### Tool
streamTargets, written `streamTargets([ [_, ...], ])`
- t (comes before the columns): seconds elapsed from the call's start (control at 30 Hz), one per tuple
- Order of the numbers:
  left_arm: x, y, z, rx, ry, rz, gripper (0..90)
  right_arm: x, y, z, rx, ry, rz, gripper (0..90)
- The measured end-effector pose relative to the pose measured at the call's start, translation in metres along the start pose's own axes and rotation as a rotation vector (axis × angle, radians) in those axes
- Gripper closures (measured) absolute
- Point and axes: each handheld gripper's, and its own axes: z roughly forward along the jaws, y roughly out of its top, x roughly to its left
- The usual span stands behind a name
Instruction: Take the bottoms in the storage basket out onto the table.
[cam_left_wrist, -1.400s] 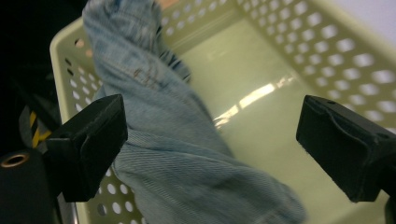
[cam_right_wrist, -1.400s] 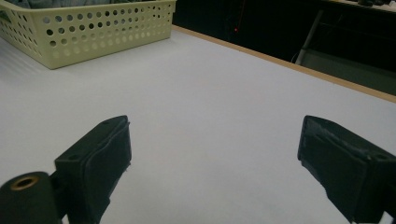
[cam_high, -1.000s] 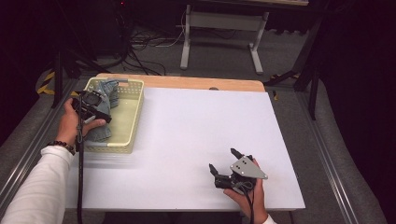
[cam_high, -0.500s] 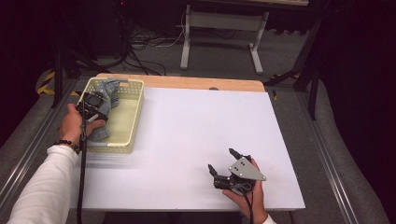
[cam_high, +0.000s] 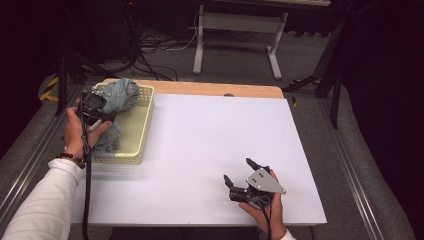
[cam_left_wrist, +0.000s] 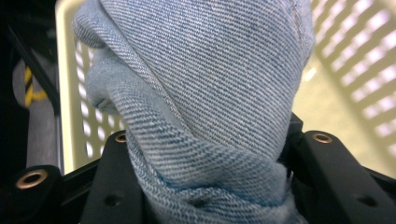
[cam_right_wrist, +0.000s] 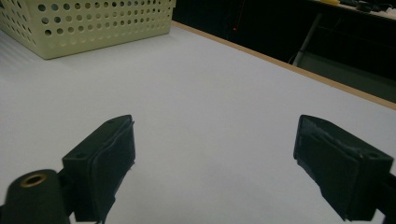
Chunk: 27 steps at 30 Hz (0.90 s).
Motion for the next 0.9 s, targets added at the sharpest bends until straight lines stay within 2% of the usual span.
streamTargets([
  [0.17,-0.014,0.015,-0.025,-0.149,-0.066,-0.036,53.9,-0.004,0.000,-0.002,-0.006,-0.015,0.008,13.5],
  [0.27,-0.029,0.022,-0.038,-0.231,-0.112,-0.059,53.9,-0.005,-0.001,-0.002,-0.003,-0.019,0.012,13.6],
  [0.4,-0.050,0.029,-0.050,-0.319,-0.170,-0.043,53.9,-0.006,0.000,-0.002,-0.006,-0.022,0.009,13.6],
  [0.53,-0.072,0.033,-0.058,-0.358,-0.227,-0.027,53.9,-0.008,-0.001,-0.003,-0.008,-0.024,0.014,13.6],
  [0.6,-0.084,0.035,-0.062,-0.370,-0.247,0.000,53.8,-0.009,-0.001,-0.003,-0.007,-0.028,0.015,13.6],
  [0.63,-0.089,0.036,-0.064,-0.373,-0.253,0.022,53.8,-0.009,-0.001,-0.003,-0.007,-0.029,0.018,13.7],
  [0.73,-0.105,0.038,-0.068,-0.379,-0.290,0.039,53.8,-0.009,-0.001,-0.003,-0.008,-0.028,0.018,13.7],
  [0.8,-0.116,0.039,-0.070,-0.381,-0.297,0.064,53.7,-0.009,-0.001,-0.003,-0.010,-0.026,0.018,13.7],
  [0.9,-0.132,0.038,-0.070,-0.386,-0.324,0.079,53.6,-0.009,-0.001,-0.003,-0.010,-0.024,0.015,13.7],
])
